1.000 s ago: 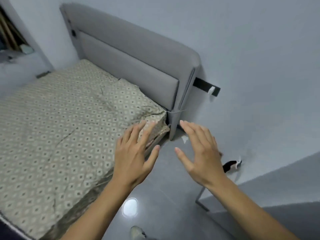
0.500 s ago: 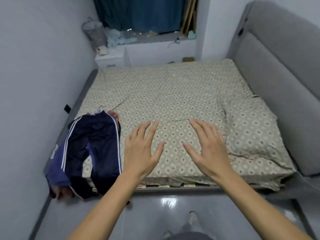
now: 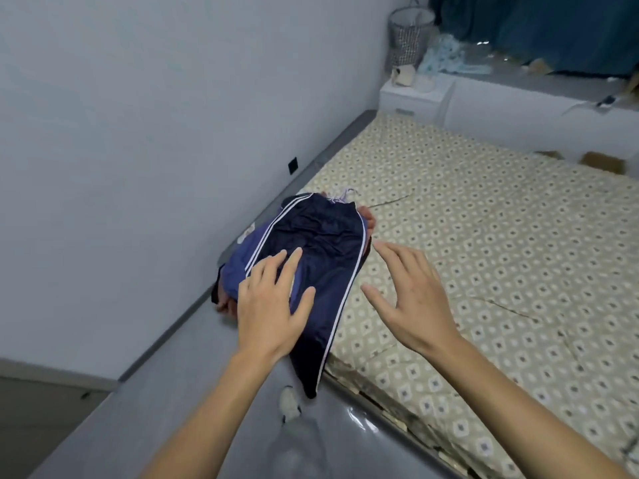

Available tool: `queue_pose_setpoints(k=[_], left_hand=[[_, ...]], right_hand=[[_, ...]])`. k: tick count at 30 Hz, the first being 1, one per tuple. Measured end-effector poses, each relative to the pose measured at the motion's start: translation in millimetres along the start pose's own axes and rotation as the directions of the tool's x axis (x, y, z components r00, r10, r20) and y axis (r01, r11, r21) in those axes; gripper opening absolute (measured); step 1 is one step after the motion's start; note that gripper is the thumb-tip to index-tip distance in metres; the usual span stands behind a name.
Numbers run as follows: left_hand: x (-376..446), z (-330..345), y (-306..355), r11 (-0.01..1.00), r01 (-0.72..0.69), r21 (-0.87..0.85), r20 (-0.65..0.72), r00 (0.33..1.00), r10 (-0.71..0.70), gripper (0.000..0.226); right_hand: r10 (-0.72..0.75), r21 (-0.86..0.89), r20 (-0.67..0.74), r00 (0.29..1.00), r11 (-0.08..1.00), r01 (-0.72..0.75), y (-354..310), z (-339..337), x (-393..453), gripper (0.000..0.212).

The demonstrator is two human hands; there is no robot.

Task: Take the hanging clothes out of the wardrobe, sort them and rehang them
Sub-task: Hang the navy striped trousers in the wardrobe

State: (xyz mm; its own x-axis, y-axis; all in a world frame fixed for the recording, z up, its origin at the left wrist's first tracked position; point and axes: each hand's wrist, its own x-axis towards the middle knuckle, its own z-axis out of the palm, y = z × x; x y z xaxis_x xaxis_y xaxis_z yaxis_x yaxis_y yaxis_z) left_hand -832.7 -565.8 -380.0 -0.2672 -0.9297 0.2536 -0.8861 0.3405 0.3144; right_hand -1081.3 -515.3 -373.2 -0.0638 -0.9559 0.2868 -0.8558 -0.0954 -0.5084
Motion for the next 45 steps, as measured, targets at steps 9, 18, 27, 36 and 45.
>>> queue_pose_setpoints(k=[9, 18, 27, 36, 45], left_hand=[[143.9, 30.2, -116.4, 0.999, -0.034, -0.001, 0.072, 0.997, 0.034, 0.064], [242.5, 62.8, -158.5, 0.998, -0.069, 0.015, 0.143, 0.987, 0.066, 0.063], [364.8, 182.4, -212.0, 0.989, -0.143, -0.035, 0.302, 0.942, 0.147, 0.066], [500.1, 409.2, -302.3, 0.979, -0.201, -0.032, 0.548, 0.816, 0.185, 0.074], [593.3, 573.0, -343.6, 0.996, -0.087, -0.016, 0.711, 0.699, 0.072, 0.074]], right_hand=[[0.095, -0.058, 0.037, 0.995, 0.994, -0.093, -5.7, 78.3, 128.5, 0.065], [0.189, -0.028, 0.072, 0.979, 0.982, -0.188, 36.7, 136.5, 221.5, 0.067], [0.330, -0.113, 0.130, 0.935, 0.942, -0.317, 95.7, 228.4, 309.1, 0.071], [0.646, -0.190, 0.221, 0.731, 0.764, -0.617, 238.4, 412.6, 393.1, 0.072], [0.781, -0.236, 0.221, 0.585, 0.625, -0.744, 360.2, 528.3, 433.6, 0.078]])
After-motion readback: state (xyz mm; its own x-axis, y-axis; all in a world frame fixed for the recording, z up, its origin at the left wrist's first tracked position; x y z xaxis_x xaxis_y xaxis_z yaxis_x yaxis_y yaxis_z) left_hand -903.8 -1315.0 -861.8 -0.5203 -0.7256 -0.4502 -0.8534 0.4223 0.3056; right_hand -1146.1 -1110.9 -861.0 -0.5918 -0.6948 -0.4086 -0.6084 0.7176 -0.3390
